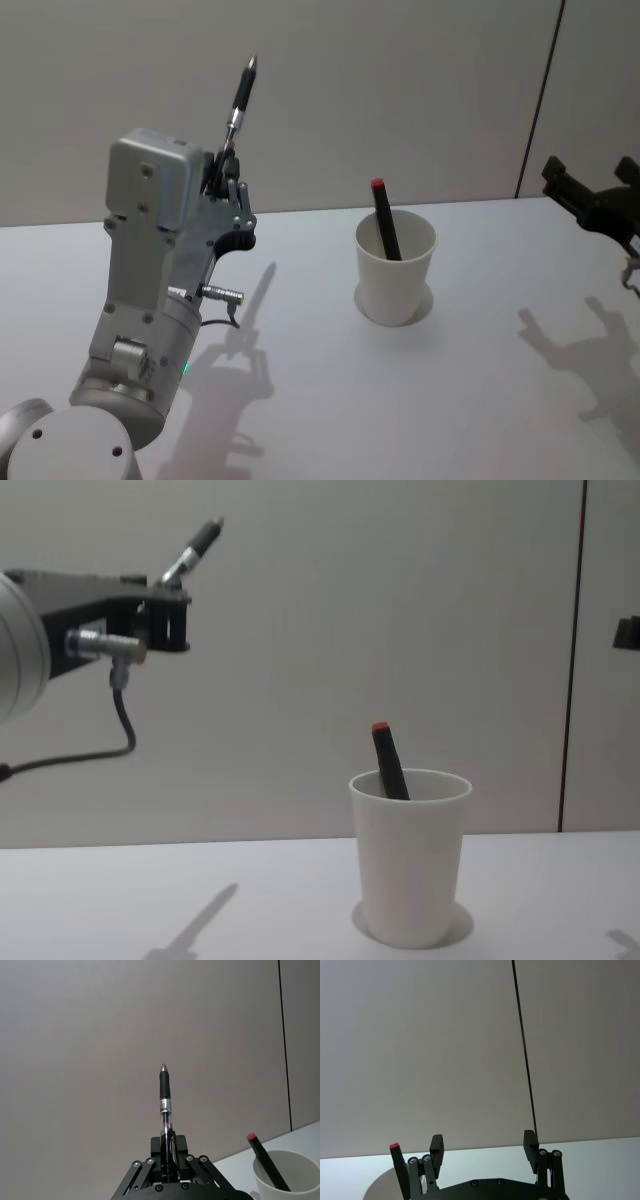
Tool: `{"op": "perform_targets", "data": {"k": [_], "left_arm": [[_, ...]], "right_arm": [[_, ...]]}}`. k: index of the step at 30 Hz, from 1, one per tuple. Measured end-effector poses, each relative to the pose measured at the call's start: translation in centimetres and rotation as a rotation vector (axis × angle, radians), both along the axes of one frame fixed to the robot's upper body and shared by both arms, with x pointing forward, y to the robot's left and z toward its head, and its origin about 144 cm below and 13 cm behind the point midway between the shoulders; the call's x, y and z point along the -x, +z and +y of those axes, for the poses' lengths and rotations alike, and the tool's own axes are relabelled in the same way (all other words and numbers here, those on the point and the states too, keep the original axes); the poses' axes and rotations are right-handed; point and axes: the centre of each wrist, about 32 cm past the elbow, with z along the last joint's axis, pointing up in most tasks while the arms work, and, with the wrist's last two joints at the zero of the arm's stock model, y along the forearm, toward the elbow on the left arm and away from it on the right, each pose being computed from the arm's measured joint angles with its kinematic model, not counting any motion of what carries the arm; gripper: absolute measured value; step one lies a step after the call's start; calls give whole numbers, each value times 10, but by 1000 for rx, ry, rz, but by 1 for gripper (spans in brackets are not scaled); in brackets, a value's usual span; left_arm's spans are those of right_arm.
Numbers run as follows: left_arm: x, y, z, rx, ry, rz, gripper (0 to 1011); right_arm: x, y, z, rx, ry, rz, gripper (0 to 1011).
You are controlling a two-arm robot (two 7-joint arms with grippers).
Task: Place the pen into the pen holder.
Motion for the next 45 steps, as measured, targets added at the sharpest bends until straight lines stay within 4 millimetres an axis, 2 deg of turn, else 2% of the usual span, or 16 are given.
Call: {"op": "perform_targets", "data": {"k": [7, 16, 36, 45], "left_arm": [[0, -2, -2, 2, -18, -29, 176], [-2, -14, -6, -32, -106, 3, 176], [-13, -40, -20, -130, -327, 106, 177], [-12, -36, -20, -132, -316, 77, 177]], "right_arm": [[-1, 1, 2, -24, 8, -2, 1001], [-7, 5, 11, -108, 50, -9, 1001], [-31, 24, 59, -379, 257, -10, 1001], [-25, 17, 54, -383, 264, 8, 1001]]}}
